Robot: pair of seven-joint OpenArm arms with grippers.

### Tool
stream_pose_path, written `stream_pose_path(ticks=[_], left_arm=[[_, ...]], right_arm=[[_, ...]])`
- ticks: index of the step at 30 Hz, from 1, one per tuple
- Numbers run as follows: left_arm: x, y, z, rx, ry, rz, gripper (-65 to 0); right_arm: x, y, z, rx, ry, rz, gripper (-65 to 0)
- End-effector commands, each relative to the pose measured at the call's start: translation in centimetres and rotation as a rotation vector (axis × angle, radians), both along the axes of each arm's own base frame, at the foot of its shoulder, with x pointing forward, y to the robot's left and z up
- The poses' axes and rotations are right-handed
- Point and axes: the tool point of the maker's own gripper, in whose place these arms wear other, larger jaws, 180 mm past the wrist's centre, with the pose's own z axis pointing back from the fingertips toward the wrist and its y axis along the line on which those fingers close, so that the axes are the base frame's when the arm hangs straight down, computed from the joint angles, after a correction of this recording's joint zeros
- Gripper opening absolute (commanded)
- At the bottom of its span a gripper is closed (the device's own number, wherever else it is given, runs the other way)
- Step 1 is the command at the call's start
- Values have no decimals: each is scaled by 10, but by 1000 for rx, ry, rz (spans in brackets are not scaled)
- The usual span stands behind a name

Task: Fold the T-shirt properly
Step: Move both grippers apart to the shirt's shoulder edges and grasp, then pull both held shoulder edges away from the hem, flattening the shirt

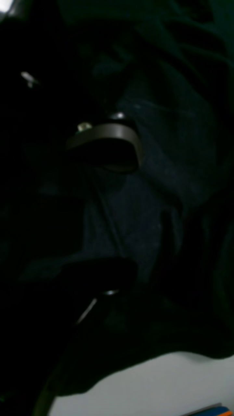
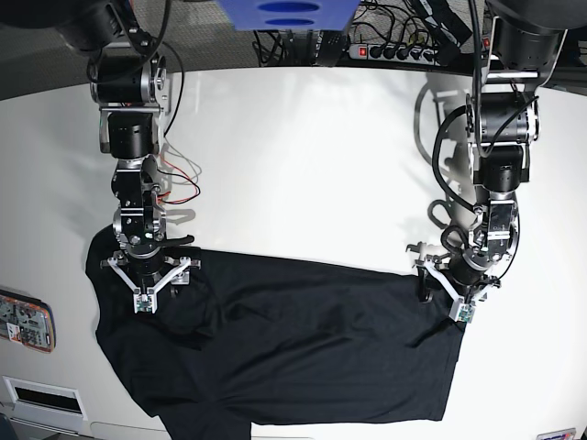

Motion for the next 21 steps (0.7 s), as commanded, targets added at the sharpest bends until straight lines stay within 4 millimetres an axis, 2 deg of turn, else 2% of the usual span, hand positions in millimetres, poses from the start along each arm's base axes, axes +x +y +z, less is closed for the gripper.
stream_pose_path(ticks=[1, 3, 7, 12, 14, 16, 17, 21], left_arm=[[-6, 8, -9, 31, 65, 2, -323], [-12, 9, -18, 32, 104, 6, -323], [-19, 10, -27, 44, 158, 5, -323], [-25, 13, -32, 56, 196, 7, -324], [-42, 24, -44, 74, 239, 15, -324], [-55, 24, -52, 84, 248, 5, -324], [-61, 23, -54, 90, 248, -3, -324], [-86, 17, -61, 128, 262, -42, -324]], right_arm=[[3, -4, 4, -10, 6, 9, -206], [-13, 5, -13, 13, 62, 53, -206], [-35, -2, -29, 146, 70, -34, -206], [-75, -1, -61, 156, 156, -43, -207], [-94, -1, -74, 155, 195, -46, -207], [-111, -1, -84, 154, 225, -48, -207], [-114, 0, -85, 153, 226, -45, -207], [-104, 1, -64, 138, 161, -27, -207]])
